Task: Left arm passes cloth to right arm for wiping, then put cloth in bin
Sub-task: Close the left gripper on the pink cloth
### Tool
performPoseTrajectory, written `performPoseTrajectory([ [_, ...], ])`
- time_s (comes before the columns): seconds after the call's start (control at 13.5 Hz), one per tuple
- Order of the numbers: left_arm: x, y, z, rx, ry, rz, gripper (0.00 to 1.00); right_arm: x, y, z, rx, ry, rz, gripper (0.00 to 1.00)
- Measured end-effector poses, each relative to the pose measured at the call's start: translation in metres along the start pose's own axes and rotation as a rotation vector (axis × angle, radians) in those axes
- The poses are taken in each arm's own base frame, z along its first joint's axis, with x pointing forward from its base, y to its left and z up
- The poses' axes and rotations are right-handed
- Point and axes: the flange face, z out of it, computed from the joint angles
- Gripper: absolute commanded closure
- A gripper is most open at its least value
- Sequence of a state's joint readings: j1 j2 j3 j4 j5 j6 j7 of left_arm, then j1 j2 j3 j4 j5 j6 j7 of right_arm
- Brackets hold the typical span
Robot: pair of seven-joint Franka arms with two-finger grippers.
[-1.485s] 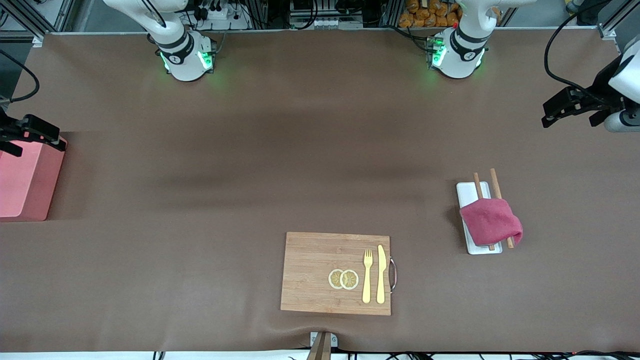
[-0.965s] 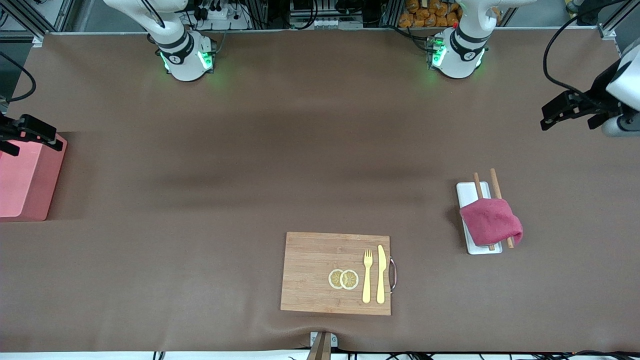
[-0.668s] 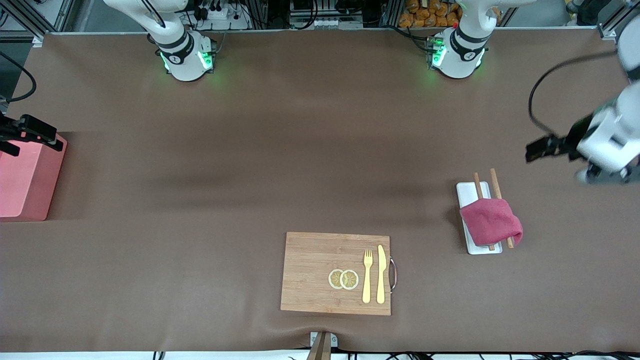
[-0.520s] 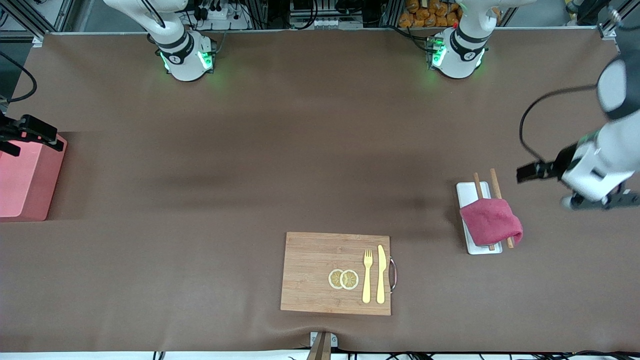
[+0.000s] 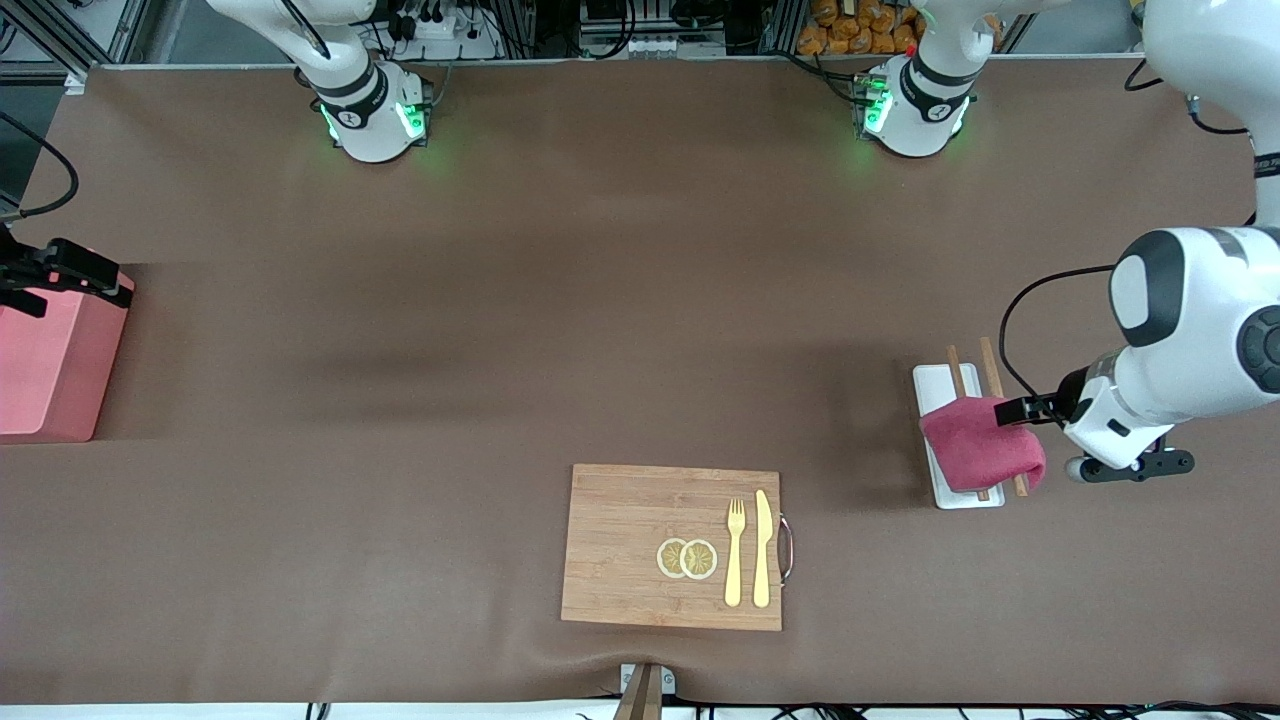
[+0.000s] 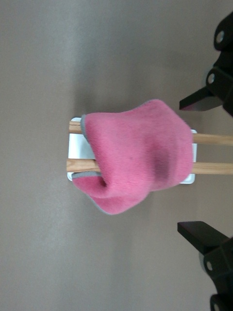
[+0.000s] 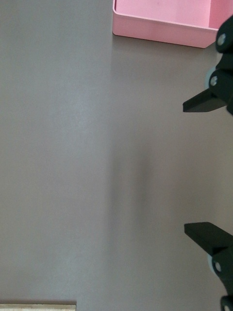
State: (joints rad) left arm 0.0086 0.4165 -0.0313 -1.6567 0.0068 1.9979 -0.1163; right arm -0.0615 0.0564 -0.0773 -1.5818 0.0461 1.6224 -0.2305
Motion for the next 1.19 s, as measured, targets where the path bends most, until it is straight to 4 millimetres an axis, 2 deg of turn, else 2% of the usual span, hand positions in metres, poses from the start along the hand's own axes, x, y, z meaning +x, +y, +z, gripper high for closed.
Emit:
performPoseTrajectory([
  [0.22,0.007,0.001,0.022,-0.002,0.007,0.000,0.15,-0.001,0.003,-0.001,-0.001,0.002,0.006,0.00],
  [0.37,0.012,-0.001,0.035,-0.004,0.020,-0.003,0.18,-0.001,0.005,-0.001,-0.001,0.002,0.010,0.00],
  [0.52,0.016,-0.007,0.043,-0.006,0.024,-0.013,0.28,-0.001,0.006,-0.001,-0.001,0.003,0.011,0.00],
  [0.89,0.017,-0.009,0.046,-0.007,0.027,-0.015,0.70,-0.002,0.008,-0.001,-0.001,0.003,0.014,0.00],
  [1.04,0.017,-0.009,0.046,0.000,0.029,-0.009,0.98,-0.002,0.008,-0.001,-0.001,0.003,0.014,0.00],
  [1.19,0.018,-0.008,0.045,0.035,0.036,0.016,1.00,-0.001,0.007,-0.001,0.000,0.002,0.013,0.00],
])
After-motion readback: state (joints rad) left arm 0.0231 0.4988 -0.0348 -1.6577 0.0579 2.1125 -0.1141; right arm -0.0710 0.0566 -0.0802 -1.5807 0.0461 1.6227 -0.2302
